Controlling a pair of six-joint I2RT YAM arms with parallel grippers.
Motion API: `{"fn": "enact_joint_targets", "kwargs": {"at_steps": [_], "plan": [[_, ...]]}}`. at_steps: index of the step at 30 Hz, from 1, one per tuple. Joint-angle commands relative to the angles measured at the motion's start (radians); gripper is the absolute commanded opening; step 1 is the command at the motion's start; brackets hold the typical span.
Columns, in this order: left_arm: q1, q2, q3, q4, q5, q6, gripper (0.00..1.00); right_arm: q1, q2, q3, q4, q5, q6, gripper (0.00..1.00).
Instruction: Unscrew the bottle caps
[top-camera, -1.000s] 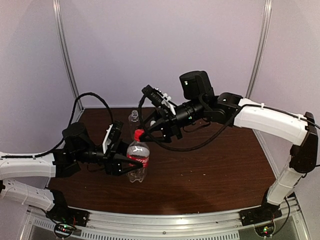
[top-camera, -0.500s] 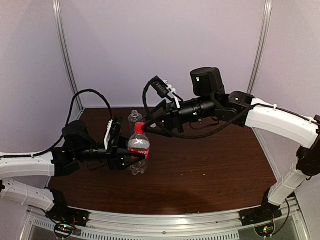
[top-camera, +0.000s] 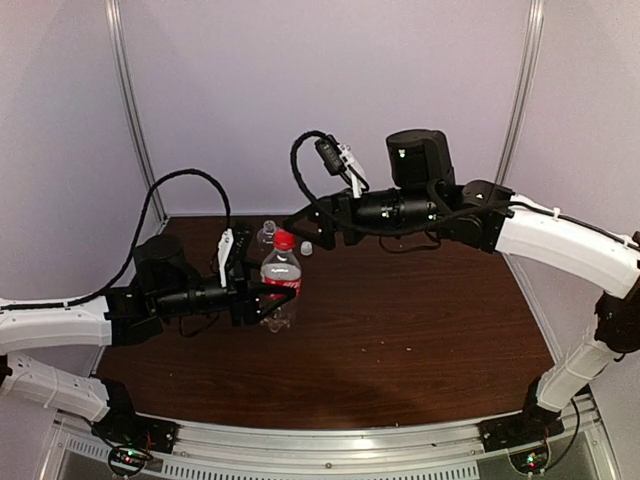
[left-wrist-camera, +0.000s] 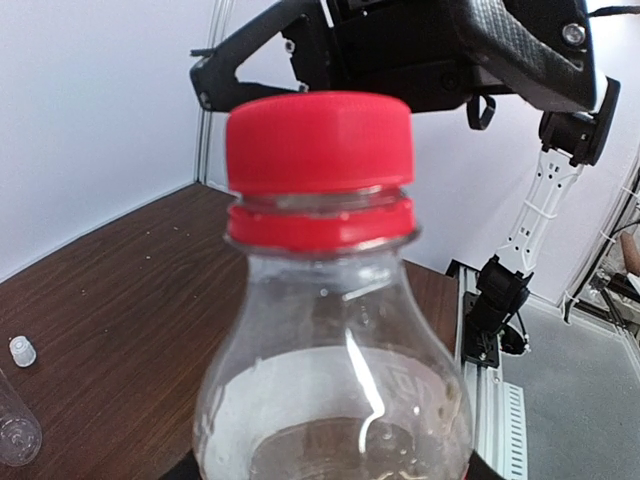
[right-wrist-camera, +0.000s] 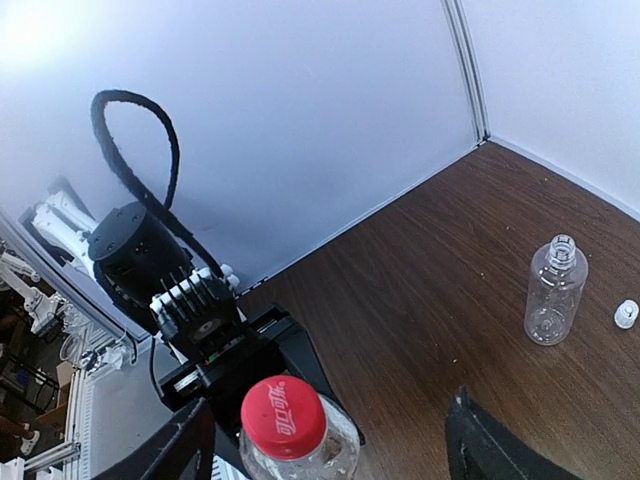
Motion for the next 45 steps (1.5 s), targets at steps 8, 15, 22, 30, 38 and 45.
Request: {"fn": "enact_joint_targets", "kwargs": {"at_steps": [8, 15, 22, 30, 38, 45], "plan": [[-0.001, 0.022, 0.045, 0.007, -0.039, 0.001, 0.3, 0.024, 0.07, 0.051, 0.011, 0.028, 0.058, 0.77], [-0.002, 0.021, 0.047, -0.007, -0.041, 0.009, 0.3, 0.026, 0.088, 0.057, 0.022, -0.005, 0.061, 0.55], [-0.001, 0.017, 0.045, -0.014, -0.048, 0.014, 0.3, 0.027, 0.104, 0.06, 0.027, -0.03, 0.065, 0.49], [-0.002, 0.015, 0.044, -0.017, -0.054, 0.021, 0.3, 0.027, 0.109, 0.06, 0.033, -0.044, 0.059, 0.34], [0.0, 0.01, 0.038, -0.019, -0.06, 0.022, 0.3, 0.027, 0.105, 0.051, 0.038, -0.049, 0.044, 0.18], [-0.001, -0.009, 0.025, -0.011, -0.032, 0.029, 0.3, 0.021, 0.094, 0.037, 0.038, -0.067, -0.035, 0.12]]}}
